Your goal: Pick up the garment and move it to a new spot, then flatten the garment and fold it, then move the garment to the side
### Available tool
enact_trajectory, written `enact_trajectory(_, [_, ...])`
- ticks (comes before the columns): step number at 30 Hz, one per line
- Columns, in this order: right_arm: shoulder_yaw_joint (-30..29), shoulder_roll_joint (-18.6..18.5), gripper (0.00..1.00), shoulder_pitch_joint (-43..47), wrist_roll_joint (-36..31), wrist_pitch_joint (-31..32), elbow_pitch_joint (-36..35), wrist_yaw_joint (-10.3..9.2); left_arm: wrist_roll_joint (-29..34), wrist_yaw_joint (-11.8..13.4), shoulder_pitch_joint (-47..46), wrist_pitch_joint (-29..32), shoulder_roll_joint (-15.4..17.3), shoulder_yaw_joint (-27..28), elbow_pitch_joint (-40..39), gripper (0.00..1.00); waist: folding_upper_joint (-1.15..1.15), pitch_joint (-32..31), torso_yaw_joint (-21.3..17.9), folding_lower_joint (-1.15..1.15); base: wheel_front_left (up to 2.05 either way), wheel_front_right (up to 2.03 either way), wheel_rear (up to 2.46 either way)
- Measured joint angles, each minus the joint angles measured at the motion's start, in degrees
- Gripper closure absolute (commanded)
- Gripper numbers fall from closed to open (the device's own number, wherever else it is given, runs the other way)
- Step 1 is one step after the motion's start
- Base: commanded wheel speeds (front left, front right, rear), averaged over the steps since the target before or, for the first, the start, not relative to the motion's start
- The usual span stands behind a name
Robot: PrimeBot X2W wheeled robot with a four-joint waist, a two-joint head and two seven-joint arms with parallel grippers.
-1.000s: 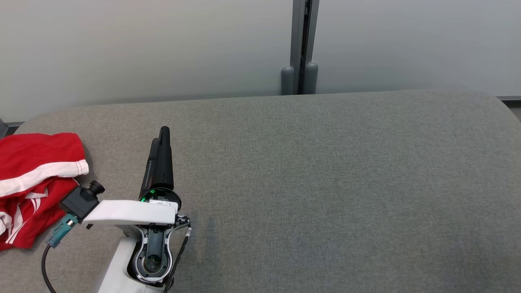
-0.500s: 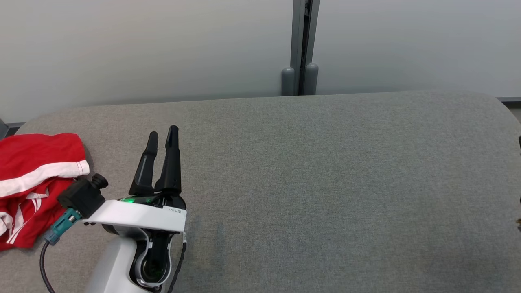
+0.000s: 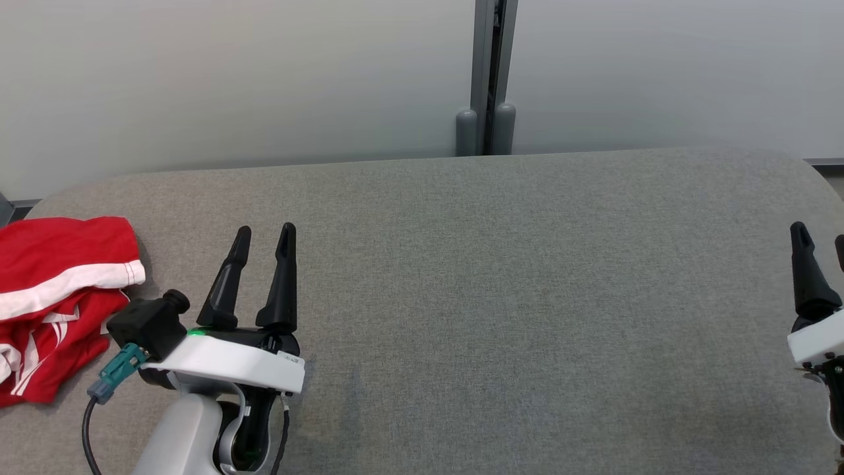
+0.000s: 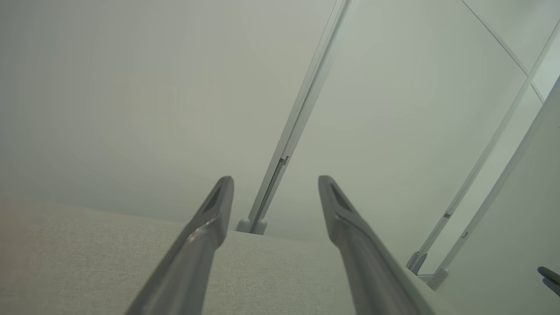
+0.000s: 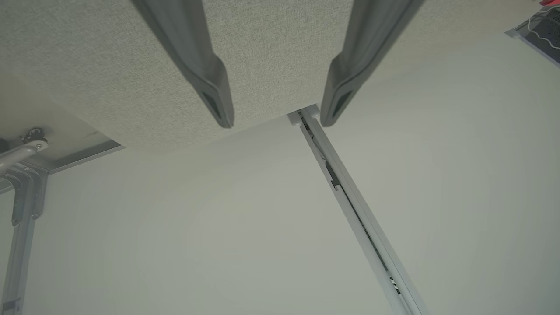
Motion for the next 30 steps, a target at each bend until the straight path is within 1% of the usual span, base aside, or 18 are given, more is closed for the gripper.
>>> enact_trajectory(14, [4.7,1.8,0.0,2.3,-10.7,-5.2,-0.5,0.05,8.1,1.6,1.2,1.8,0.2,1.4,2.5,0.0,0.0,-0.3,0.5,0.0,0.0,0.0,0.0])
enact_trajectory(21, [6.5,2.5,0.0,3.3,-14.6,-7.5,-0.5,0.05,11.4,1.8,1.4,2.5,0.4,2.0,3.4,0.0,0.0,-0.1,0.6,0.0,0.0,0.0,0.0])
enact_trajectory(26, [7.4,3.0,0.0,3.4,-16.1,-8.8,-0.4,0.05,13.1,1.8,1.6,2.9,0.4,2.4,3.9,0.0,0.0,0.2,0.7,0.0,0.0,0.0,0.0])
enact_trajectory(30, [8.2,3.6,0.0,3.5,-18.1,-10.1,-0.4,0.07,14.6,2.3,2.1,3.0,0.5,3.0,4.3,0.0,0.0,0.3,0.7,0.0,0.0,0.0,0.0])
